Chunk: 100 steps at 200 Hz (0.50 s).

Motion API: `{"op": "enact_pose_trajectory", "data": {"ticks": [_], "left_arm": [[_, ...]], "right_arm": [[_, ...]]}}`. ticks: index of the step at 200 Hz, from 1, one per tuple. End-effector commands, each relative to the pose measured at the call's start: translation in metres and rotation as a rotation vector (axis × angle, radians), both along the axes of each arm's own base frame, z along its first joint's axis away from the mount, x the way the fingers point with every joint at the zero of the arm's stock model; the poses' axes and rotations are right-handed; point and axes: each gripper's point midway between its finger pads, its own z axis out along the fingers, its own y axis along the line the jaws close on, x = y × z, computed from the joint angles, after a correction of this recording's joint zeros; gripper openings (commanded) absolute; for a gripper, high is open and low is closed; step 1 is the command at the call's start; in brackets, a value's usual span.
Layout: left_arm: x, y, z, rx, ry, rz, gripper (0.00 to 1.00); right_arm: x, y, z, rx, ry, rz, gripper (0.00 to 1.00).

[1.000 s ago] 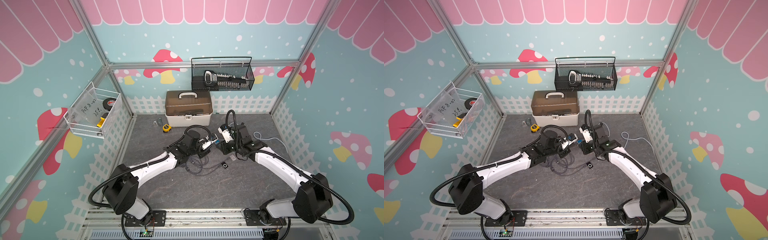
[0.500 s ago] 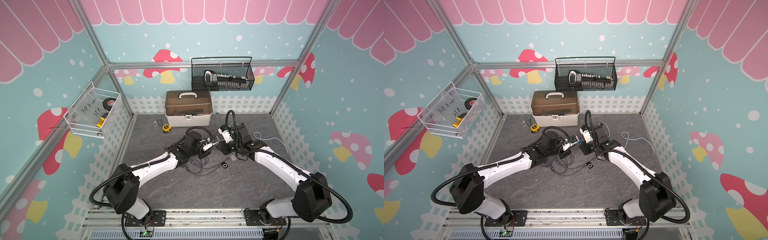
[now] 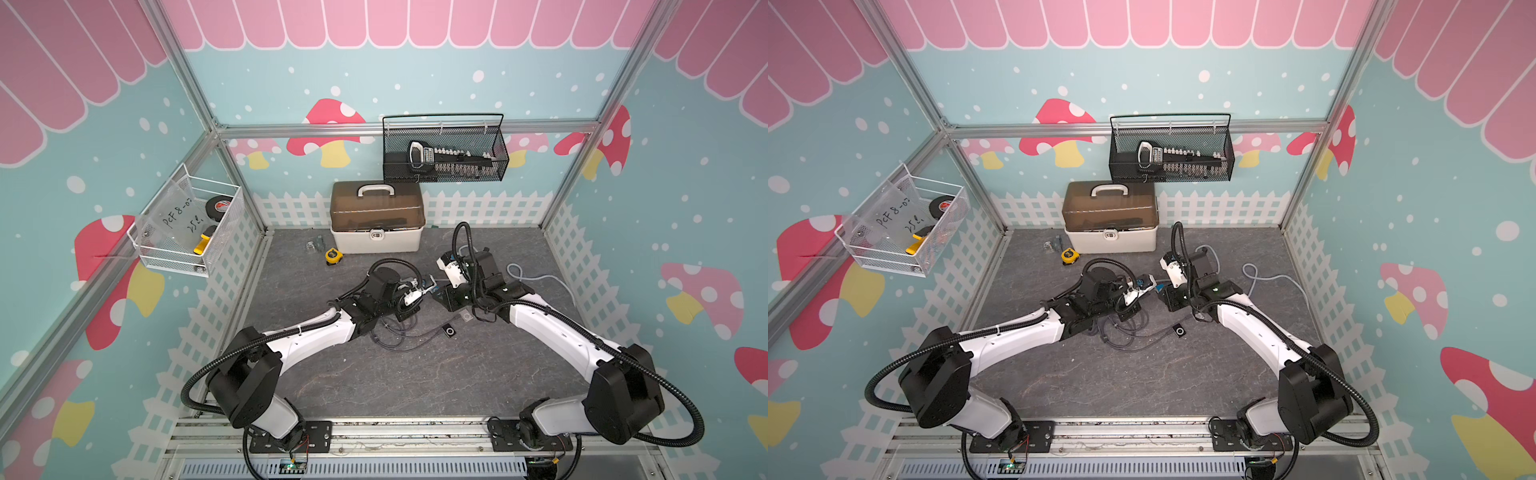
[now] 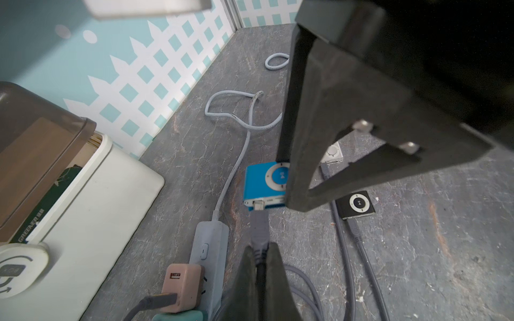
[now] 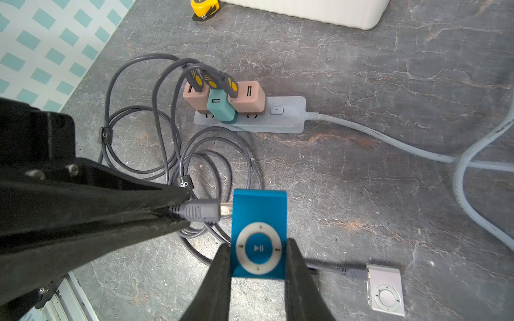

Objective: Charge mp3
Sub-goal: Insert the charging cable into the MP3 player.

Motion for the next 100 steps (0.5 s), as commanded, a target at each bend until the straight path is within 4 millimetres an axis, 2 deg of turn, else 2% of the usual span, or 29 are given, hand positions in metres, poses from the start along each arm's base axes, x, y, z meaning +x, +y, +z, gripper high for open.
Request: {"op": "enact_pose_trajectory", "data": {"ticks": [1,60,100], "left_arm": [[-0.009,-0.008,0.008,-0.071,-0.008,-0.053,0.0],[-0.007,-0.005,0.011,-0.094,-0.003,-0.048,0.0],[-0.005,-0.01,0.018,-0.081,0.017,-0.053,0.0]], "right_arm": [[-0.015,0.031,0.035,0.14,-0.043,0.134,0.07],[-0.025,0.028,0.036,0.127,-0.042,0.161,0.06],[-0.029,0.025,0.034,0.083,-0.047,0.175,0.06]]}}
